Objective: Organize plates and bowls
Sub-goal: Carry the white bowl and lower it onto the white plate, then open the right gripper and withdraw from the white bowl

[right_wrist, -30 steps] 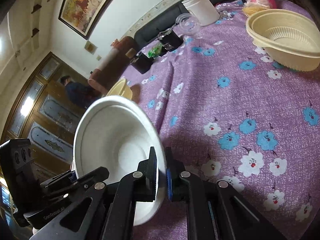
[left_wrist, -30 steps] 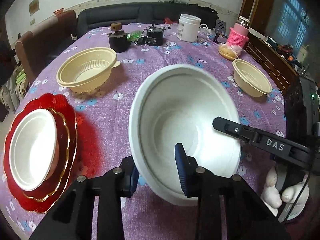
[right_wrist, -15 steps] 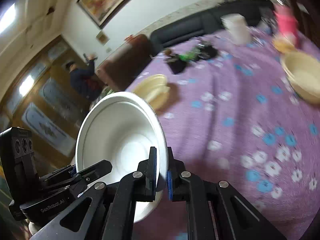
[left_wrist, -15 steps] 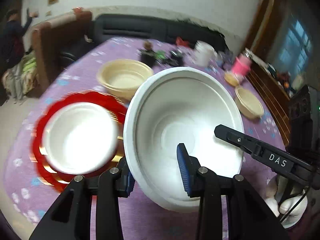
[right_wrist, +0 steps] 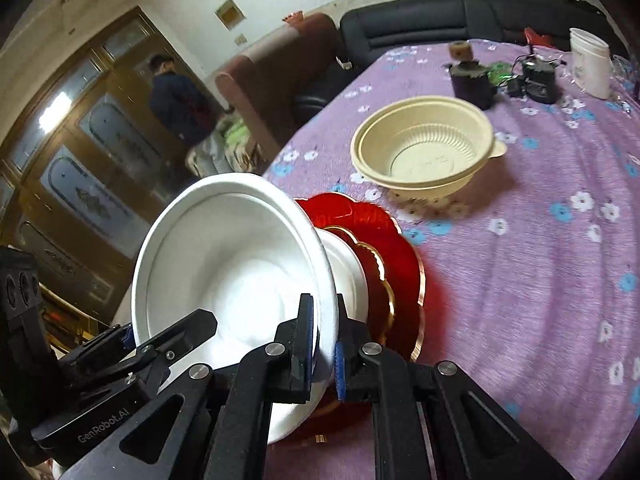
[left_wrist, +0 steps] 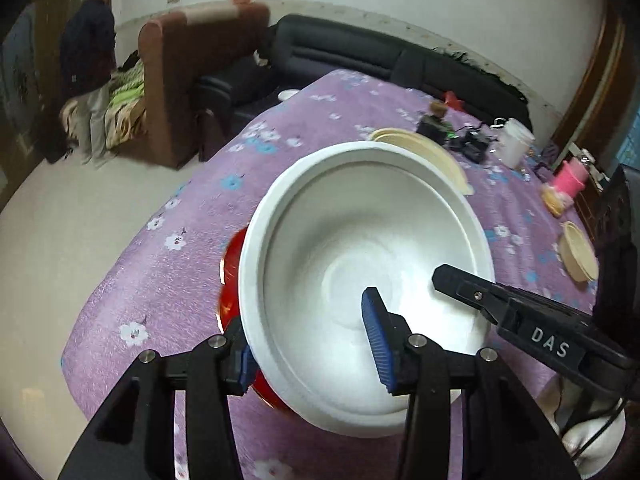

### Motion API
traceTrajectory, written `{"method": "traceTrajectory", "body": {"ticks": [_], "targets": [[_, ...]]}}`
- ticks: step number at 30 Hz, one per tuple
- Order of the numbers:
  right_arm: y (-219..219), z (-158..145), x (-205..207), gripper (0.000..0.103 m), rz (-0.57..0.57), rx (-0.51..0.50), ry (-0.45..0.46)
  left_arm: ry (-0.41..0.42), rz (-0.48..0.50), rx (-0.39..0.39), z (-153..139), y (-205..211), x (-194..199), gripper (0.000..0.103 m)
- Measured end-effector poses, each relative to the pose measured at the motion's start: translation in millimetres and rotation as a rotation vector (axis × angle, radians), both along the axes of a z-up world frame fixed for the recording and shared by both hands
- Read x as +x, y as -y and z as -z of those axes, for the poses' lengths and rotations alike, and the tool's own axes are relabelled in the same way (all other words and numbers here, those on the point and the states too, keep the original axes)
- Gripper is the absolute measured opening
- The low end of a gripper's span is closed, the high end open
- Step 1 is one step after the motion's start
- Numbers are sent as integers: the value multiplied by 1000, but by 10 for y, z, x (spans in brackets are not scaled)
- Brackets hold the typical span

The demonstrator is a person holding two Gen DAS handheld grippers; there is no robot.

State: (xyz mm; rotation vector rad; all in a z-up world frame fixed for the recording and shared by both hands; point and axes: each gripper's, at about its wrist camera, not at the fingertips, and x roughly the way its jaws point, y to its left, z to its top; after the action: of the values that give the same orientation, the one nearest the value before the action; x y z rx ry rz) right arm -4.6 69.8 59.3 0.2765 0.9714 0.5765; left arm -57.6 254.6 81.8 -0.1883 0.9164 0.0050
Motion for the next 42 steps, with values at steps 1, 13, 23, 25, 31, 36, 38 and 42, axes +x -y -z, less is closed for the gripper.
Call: {"method": "traceTrajectory", "body": {"ticks": [1, 13, 23, 25, 31, 36, 38, 42], "targets": [[-30, 20, 18, 12, 2, -7, -2, -10, -2, -2, 31, -34, 47, 44], [-233, -90, -173, 51, 52, -135, 214, 7, -21, -139, 127, -333, -121, 61], [89, -235, -358, 55, 138, -88, 256, 123, -118, -98, -181, -480, -286, 68], [190, -242, -419, 55, 148, -78, 254, 123, -131, -67, -199, -481, -178, 68], [503, -225, -580, 55, 177, -87, 247, 23, -190, 46, -21, -497, 202, 68], [793, -225, -636, 59, 211, -65, 244, 45, -154, -39, -76, -455, 46, 68], [863, -197, -631, 60, 224, -58, 238, 90, -135, -32, -187, -377, -75, 69], [984, -55, -614, 60, 247, -23, 195, 132, -96, -40, -306, -197, -286, 74]]}}
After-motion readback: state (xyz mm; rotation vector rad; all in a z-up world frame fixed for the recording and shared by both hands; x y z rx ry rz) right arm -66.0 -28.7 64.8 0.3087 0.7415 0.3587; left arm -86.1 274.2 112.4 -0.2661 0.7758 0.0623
